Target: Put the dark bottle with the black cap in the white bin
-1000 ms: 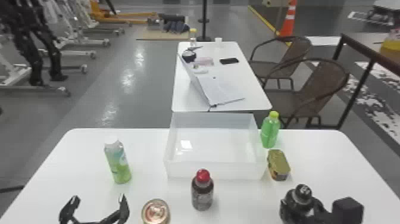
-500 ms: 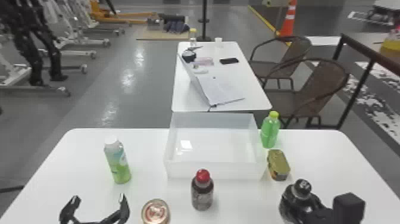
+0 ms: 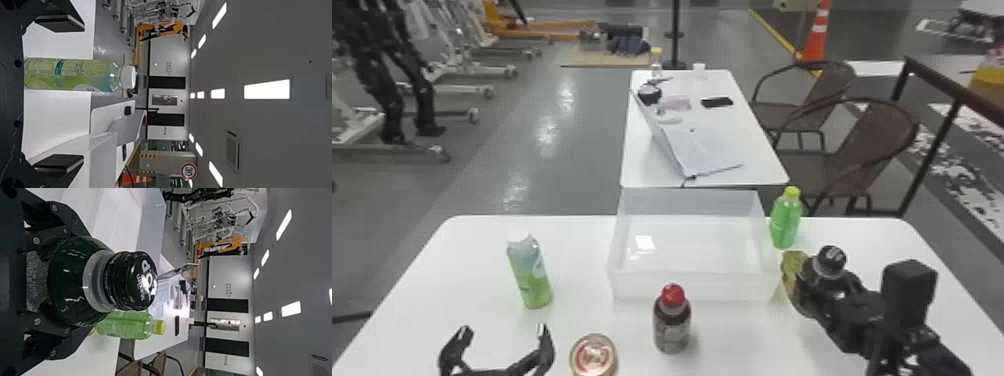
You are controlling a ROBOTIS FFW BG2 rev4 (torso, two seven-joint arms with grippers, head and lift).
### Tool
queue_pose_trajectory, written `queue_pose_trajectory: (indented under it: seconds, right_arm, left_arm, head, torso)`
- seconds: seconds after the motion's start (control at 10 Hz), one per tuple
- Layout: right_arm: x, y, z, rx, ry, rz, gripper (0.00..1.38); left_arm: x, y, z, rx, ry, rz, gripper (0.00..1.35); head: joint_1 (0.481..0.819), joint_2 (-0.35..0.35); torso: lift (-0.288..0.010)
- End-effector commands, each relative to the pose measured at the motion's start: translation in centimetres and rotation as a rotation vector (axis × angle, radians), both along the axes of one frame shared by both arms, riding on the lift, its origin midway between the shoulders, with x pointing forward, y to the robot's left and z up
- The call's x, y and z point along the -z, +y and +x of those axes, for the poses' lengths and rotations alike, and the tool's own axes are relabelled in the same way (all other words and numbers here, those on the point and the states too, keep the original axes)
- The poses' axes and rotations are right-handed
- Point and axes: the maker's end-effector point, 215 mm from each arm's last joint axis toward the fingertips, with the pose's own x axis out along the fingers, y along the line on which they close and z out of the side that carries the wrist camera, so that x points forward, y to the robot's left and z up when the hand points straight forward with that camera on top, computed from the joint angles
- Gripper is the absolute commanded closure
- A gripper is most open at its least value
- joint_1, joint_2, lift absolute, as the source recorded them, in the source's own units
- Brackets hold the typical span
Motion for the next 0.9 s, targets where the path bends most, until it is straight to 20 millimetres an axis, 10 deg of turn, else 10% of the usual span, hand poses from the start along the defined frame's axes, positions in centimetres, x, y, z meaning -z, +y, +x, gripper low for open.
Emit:
queue_pose_trajectory:
  seconds: [0.0,0.8]
  right_arm:
    - [-1.2,0.9,1.6,-0.011,-0.023,0.011,0.94]
    - [-1.8,6.1,8.7,-0.125,-0.117,0.004,0.94]
  left_arm:
    - [0.1,-0.2,0.2,0.001,0.002,-0.011,0.13]
    - [0.3,-0.8,0.6,0.007,-0.005,-0.043,0.13]
  head:
    - [0.549,0.0]
    - [0.549,0.0]
  torso:
    - [-0.1]
    - [-0.1]
